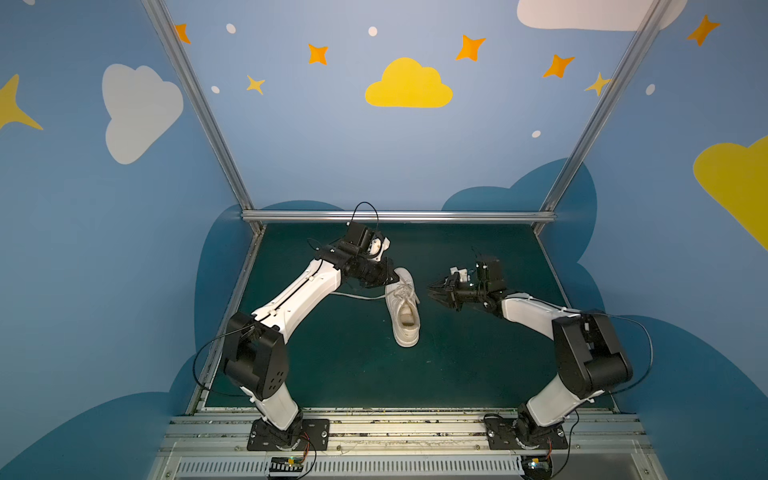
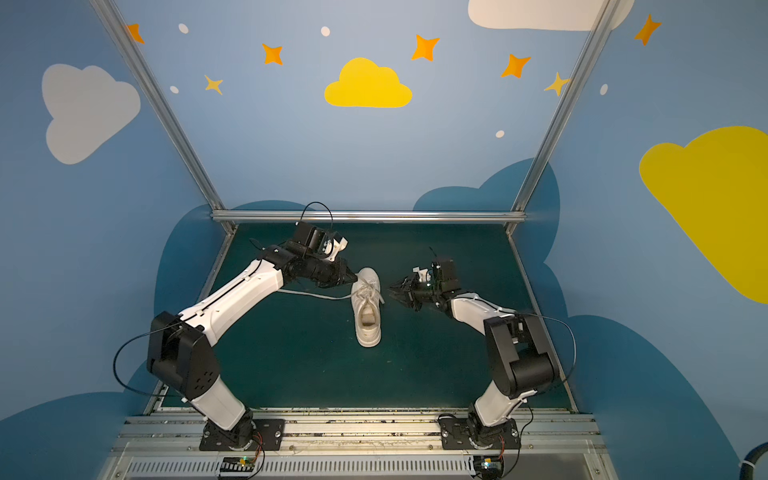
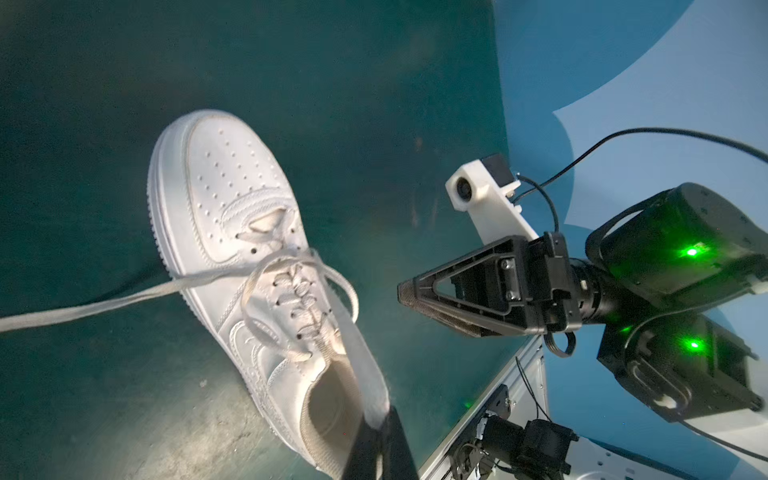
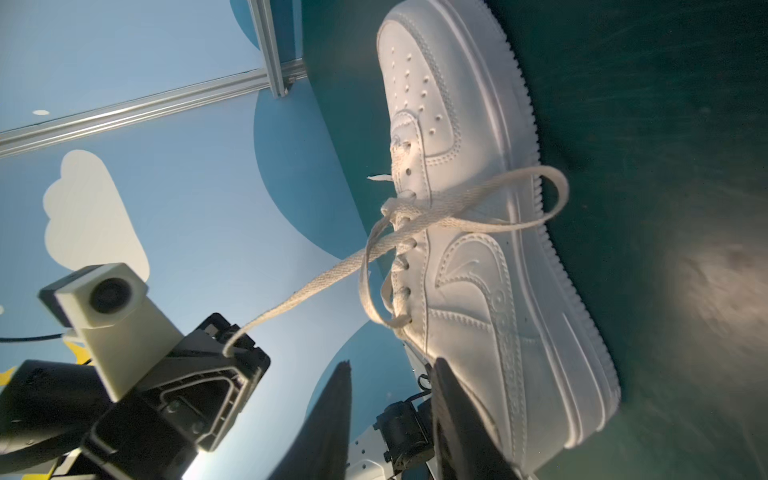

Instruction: Tie the shoes

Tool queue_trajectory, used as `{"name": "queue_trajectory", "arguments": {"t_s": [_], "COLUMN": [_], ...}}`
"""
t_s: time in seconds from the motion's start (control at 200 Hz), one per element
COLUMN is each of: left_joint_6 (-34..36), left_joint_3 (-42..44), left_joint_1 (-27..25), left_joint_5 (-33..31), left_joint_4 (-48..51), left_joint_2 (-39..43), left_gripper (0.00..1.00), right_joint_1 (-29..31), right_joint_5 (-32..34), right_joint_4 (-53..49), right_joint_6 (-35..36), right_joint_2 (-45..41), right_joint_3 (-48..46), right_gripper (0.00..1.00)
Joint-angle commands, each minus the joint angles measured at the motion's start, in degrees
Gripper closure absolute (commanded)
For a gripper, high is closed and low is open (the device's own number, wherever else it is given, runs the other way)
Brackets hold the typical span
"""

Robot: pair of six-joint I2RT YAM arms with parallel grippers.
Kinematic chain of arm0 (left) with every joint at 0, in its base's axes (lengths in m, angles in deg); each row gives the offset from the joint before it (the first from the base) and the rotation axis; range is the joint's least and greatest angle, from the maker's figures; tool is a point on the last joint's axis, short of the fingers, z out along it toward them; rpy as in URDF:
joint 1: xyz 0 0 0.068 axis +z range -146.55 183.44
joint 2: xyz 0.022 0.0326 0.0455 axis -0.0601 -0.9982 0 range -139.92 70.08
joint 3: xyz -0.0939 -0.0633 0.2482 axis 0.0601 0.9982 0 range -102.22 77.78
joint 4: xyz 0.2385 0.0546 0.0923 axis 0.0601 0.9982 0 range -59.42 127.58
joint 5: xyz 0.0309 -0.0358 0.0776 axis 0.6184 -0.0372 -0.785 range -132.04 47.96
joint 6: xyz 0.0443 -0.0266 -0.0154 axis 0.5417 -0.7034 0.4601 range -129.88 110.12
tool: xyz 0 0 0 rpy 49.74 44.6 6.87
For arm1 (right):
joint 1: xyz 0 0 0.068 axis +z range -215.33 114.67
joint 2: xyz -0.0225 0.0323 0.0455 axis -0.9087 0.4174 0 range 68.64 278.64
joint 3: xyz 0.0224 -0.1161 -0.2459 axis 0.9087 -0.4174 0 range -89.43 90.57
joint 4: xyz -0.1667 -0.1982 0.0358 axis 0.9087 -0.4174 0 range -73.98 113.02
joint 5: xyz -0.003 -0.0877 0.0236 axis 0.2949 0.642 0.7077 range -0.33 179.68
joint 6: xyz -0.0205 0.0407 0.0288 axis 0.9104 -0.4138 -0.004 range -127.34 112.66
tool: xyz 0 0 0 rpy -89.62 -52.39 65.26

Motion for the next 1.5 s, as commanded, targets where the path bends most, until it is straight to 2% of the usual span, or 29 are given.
{"name": "queue_trajectory", "arguments": {"t_s": [0.0,0.095,0.215,0.295,0.431,0.536,0.671,0.941,1.021,1.207,1.347,1.497], "left_joint_6": [-0.4,-1.74,-2.83,-3.29,-3.69,-4.0,-4.21,-4.36,-4.21,-3.76,-2.76,0.59], "left_joint_3": [-4.18,-7.26,-10.53,-12.09,-13.1,-13.1,-12.68,-11.75,-11.37,-10.41,-9.47,-8.28], "left_joint_1": [0.22,0.15,0.03,0.09,-0.01,-0.17,-0.26,-0.31,-0.31,-0.17,0.37,2.09], "left_joint_5": [2.25,4.07,5.28,5.65,6.08,6.02,5.83,5.47,5.34,4.8,4.04,2.13], "left_joint_4": [1.19,0.45,0.07,0.0,0.05,0.0,-0.08,0.0,0.16,0.57,0.96,2.44], "left_joint_2": [1.26,0.69,0.05,-0.23,-0.35,-0.27,0.15,1.04,1.3,2.07,2.56,3.45], "left_gripper": [0.93,0.93,0.93,0.93,0.93,0.93,0.93,0.93,0.92,0.92,0.83,0.66], "right_joint_1": [1.55,2.75,4.31,5.87,8.06,8.79,9.94,11.98,12.36,12.49,12.53,12.31], "right_joint_5": [10.36,15.09,18.31,19.67,18.32,16.63,13.55,11.75,11.69,12.4,13.1,14.4], "right_joint_4": [-21.25,-24.32,-21.75,-16.12,0.86,10.74,9.65,10.3,8.86,8.02,7.96,6.8], "right_joint_6": [21.46,30.62,39.68,46.54,54.86,54.46,55.33,54.27,53.73,52.1,52.15,52.88], "right_joint_2": [-5.83,-9.17,-13.08,-15.83,-18.47,-16.06,-10.2,-0.39,1.61,3.09,2.05,0.47], "right_joint_3": [6.1,7.81,7.24,5.14,-1.1,-2.89,2.31,10.44,12.86,14.27,13.17,11.66], "right_gripper": [0.66,0.65,0.63,0.62,0.57,0.55,0.56,0.62,0.68,0.9,0.97,0.98]}}
